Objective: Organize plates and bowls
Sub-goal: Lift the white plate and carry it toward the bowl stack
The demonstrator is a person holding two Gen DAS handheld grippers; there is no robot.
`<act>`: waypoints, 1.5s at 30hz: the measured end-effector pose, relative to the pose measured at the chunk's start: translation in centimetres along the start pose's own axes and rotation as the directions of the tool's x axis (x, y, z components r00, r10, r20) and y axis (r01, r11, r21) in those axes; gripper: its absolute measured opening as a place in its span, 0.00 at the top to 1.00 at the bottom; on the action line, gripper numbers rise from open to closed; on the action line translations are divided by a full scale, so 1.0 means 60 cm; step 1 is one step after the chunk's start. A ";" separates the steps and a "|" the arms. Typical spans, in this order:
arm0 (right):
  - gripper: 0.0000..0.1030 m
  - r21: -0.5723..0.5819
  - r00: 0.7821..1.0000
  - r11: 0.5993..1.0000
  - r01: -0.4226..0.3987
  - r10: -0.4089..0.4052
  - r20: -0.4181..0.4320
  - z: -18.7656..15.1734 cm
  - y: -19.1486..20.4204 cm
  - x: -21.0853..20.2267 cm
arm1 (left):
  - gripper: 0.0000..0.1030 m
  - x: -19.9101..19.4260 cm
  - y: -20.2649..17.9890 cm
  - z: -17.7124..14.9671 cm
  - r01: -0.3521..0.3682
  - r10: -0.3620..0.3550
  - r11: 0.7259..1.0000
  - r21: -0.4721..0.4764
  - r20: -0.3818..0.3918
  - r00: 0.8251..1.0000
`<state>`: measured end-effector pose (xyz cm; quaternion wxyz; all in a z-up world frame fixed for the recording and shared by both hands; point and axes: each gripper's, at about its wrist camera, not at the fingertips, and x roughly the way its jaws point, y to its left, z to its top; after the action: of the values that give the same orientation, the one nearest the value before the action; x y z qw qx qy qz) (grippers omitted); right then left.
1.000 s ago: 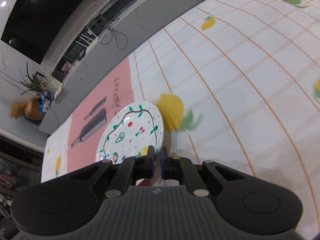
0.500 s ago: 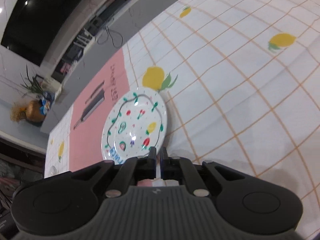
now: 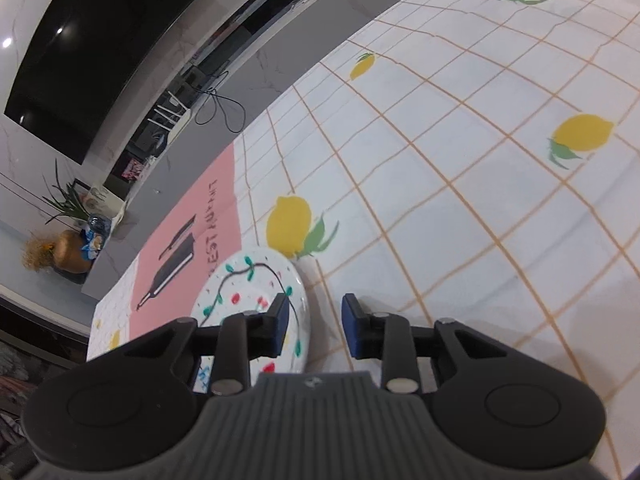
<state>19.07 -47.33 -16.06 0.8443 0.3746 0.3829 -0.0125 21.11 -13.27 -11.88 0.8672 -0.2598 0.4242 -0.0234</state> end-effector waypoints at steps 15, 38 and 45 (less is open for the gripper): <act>0.93 -0.009 1.000 1.000 -0.020 0.020 -0.018 -0.004 0.011 0.024 | 0.88 0.011 -0.004 0.001 -0.009 0.010 1.000 0.018 -0.014 1.000; 0.95 0.059 0.997 0.995 -0.075 0.075 -0.005 -0.024 0.005 -0.086 | 0.88 -0.110 -0.042 -0.017 0.052 -0.054 0.997 0.062 0.030 0.998; 0.96 0.023 0.997 0.997 -0.071 0.070 0.026 -0.047 0.008 -0.150 | 0.88 -0.157 -0.036 -0.046 0.082 -0.084 0.992 0.091 0.013 0.996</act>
<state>11.07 -47.54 -11.05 0.8446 0.3976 0.3586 0.0080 13.42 -13.89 -5.42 0.8799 -0.2377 0.4043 -0.0764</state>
